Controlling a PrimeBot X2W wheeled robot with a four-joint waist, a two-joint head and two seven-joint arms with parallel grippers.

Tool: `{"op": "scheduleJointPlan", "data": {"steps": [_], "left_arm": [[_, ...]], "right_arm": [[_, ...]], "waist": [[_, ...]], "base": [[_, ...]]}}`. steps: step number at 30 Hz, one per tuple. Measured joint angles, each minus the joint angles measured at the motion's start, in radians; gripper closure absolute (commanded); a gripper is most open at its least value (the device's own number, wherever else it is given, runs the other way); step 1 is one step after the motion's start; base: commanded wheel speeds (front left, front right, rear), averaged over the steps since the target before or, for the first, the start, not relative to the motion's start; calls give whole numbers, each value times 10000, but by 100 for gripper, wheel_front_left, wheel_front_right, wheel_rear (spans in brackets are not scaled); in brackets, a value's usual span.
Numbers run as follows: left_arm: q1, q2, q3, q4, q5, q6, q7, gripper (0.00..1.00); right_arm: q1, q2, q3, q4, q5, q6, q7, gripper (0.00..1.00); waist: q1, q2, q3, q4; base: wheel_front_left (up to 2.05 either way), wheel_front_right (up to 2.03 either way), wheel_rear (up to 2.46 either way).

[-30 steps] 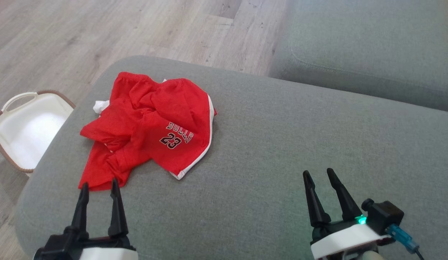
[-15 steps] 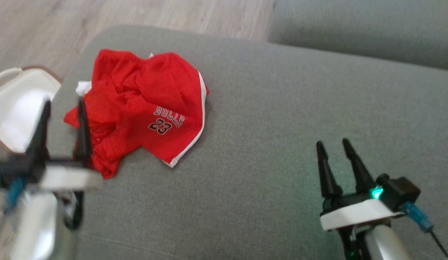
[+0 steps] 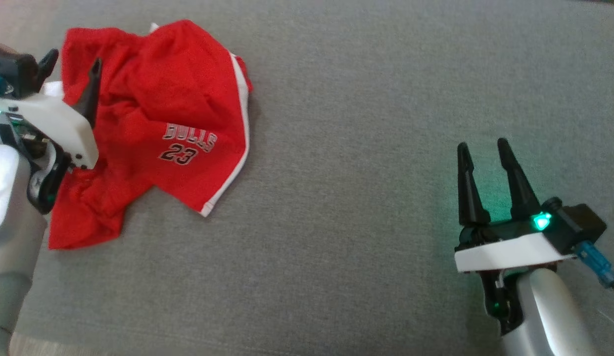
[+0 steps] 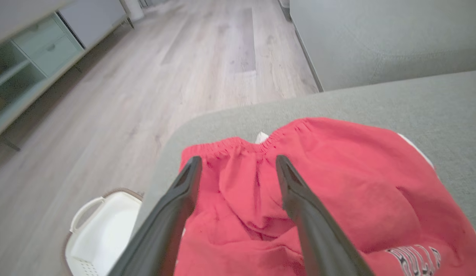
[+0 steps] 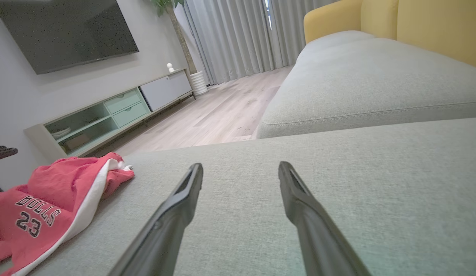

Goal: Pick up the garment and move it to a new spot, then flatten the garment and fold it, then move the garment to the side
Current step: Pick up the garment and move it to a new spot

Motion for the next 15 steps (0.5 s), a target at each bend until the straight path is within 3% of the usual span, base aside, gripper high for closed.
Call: {"op": "scheduleJointPlan", "data": {"steps": [9,10,11,15], "left_arm": [[-759,240,-1887,991,-1894,0,531,0],[-772,257,-2038,1087,-2057,0,533,33],[-772,278,-2186,1133,-2261,0,531,100],[-864,368,-2660,1292,-2823,0,282,100]], "right_arm": [[-121,-4,-138,-107,-88,0,0,0],[-134,-4,-138,-111,-88,0,0,0],[-154,-4,-138,-111,-88,0,0,0],[-287,-6,-157,-121,-88,0,0,0]], "waist": [[0,0,663,-472],[-1,0,689,-498],[-2,0,706,-520],[-2,0,671,-546]], "base": [[0,0,0],[0,0,0],[0,0,0],[0,0,0]]}}
